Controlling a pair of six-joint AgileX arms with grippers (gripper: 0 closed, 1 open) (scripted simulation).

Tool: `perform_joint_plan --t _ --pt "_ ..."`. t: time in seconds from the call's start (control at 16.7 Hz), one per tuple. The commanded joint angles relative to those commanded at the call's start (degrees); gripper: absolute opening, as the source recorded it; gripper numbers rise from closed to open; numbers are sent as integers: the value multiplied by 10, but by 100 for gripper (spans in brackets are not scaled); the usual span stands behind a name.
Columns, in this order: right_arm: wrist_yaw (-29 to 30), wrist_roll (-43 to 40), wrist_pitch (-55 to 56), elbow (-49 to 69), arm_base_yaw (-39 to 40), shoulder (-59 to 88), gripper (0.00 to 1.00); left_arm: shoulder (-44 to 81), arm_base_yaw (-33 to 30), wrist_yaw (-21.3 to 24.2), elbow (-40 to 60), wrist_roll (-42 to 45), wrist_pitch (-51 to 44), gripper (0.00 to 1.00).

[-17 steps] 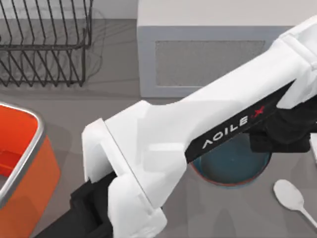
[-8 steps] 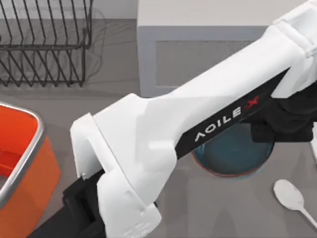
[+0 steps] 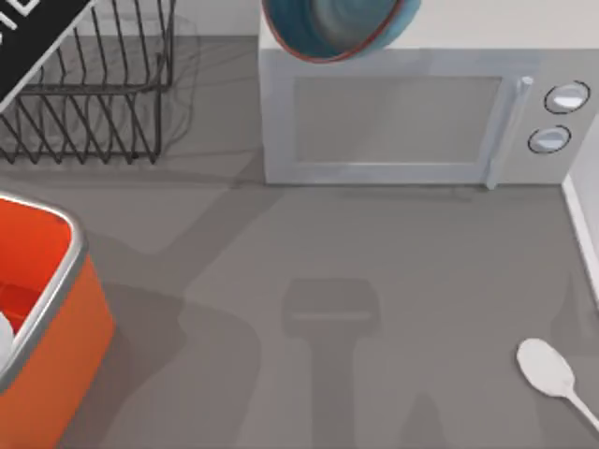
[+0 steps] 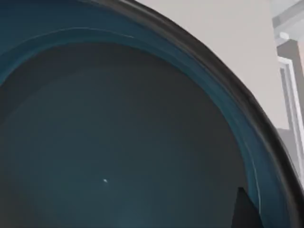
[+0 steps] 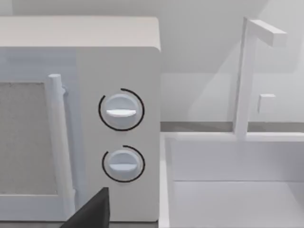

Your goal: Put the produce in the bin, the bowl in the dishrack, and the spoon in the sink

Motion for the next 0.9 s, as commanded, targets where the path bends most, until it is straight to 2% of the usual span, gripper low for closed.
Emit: perform_joint_plan --t 0.24,0.48,0.9 --pt "0 0 0 0 0 0 100 -201 133 17 -173 95 170 0" --pt "0 0 0 0 0 0 100 -382 276 56 -363 206 321 0" --pt "0 0 0 0 0 0 100 -594 480 157 -656 396 491 0"
